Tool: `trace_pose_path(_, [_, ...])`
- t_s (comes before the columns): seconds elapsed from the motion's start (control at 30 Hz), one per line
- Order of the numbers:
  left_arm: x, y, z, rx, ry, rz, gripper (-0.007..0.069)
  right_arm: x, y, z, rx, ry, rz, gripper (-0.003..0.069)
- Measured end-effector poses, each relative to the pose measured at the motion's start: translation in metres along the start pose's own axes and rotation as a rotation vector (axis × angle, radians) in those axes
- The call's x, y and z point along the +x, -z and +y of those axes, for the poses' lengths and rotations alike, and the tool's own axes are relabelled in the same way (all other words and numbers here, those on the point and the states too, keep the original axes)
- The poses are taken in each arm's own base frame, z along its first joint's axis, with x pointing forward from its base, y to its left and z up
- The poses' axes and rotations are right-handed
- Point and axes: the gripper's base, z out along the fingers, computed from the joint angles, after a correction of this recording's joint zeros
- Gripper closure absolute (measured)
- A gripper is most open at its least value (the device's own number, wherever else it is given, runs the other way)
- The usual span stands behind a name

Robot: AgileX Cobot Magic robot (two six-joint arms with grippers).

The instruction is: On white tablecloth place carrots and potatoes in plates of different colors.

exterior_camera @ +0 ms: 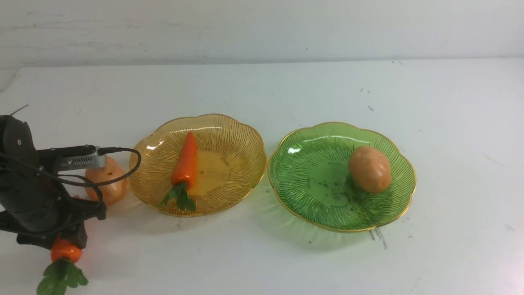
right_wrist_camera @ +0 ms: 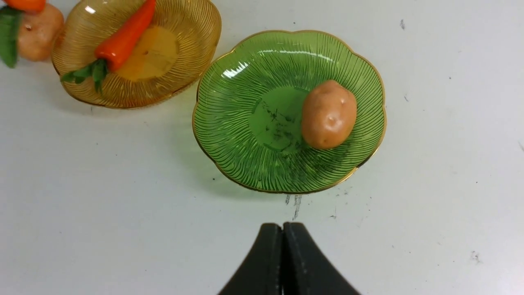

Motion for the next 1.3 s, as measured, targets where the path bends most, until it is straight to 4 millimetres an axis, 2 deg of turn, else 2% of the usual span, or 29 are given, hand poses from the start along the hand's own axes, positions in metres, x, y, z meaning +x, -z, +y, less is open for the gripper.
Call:
trace_pose_path(0.1, [-0.007, -0.025, -0.004, -0.005, -0.013, 0.033, 0.0368, 0.0, 0.0, 0.0, -0.003, -0.001, 0.0, 0.0674])
trace_pose_path(0.17, [-0.014, -0.05, -0.004, -0.015, -0.007, 0.076, 0.0361, 0.0, 0.0, 0.001, -0.01, -0.005, 0.001, 0.0674])
trace_pose_path(0.27, [-0.019, -0.065, -0.003, -0.024, -0.008, 0.124, 0.0337, 0.0, 0.0, 0.002, -0.022, -0.01, 0.001, 0.0674])
trace_pose_path(0.33, [-0.023, -0.074, -0.003, -0.039, -0.025, 0.181, 0.0286, 0.0, 0.0, 0.002, -0.024, -0.011, 0.002, 0.0674])
trace_pose_path(0.37, [-0.026, -0.076, -0.003, -0.046, -0.045, 0.193, 0.0258, 0.0, 0.0, 0.002, -0.025, -0.011, 0.002, 0.0674])
trace_pose_path(0.43, [-0.03, -0.073, -0.004, -0.059, -0.088, 0.213, 0.0139, 0.0, 0.0, 0.002, -0.025, -0.011, 0.002, 0.0674])
trace_pose_path(0.5, [-0.033, -0.07, -0.004, -0.065, -0.107, 0.213, 0.0052, 0.0, 0.0, 0.002, -0.024, -0.011, 0.003, 0.0674])
trace_pose_path(0.6, [-0.037, -0.065, -0.004, -0.077, -0.123, 0.219, -0.0023, 0.0, 0.0, 0.002, -0.024, -0.011, 0.003, 0.0674])
trace_pose_path(0.7, [-0.04, -0.058, -0.002, -0.12, -0.153, 0.238, -0.0034, 0.0, 0.0, 0.002, -0.024, -0.011, 0.003, 0.0674])
trace_pose_path(0.8, [-0.043, -0.048, 0.004, -0.205, -0.182, 0.283, 0.0048, 0.0, 0.0, 0.002, -0.024, -0.011, 0.003, 0.0674])
trace_pose_path(0.87, [-0.045, -0.043, 0.011, -0.263, -0.201, 0.303, 0.0152, 0.0, 0.0, 0.002, -0.024, -0.011, 0.003, 0.0674])
trace_pose_path(1.0, [-0.052, -0.032, 0.036, -0.368, -0.206, 0.297, 0.0495, 0.0, 0.0, 0.002, -0.024, -0.011, 0.003, 0.0674])
trace_pose_path(1.07, [-0.053, -0.026, 0.052, -0.383, -0.173, 0.3, 0.0571, 0.0, 0.0, 0.002, -0.024, -0.011, 0.003, 0.0674])
trace_pose_path(1.17, [-0.055, -0.019, 0.078, -0.378, -0.113, 0.309, 0.0607, 0.0, 0.0, 0.002, -0.024, -0.011, 0.003, 0.0674])
trace_pose_path(1.3, [-0.056, -0.009, 0.118, -0.321, -0.019, 0.312, 0.0618, 0.0, 0.0, 0.002, -0.023, -0.011, 0.003, 0.0674])
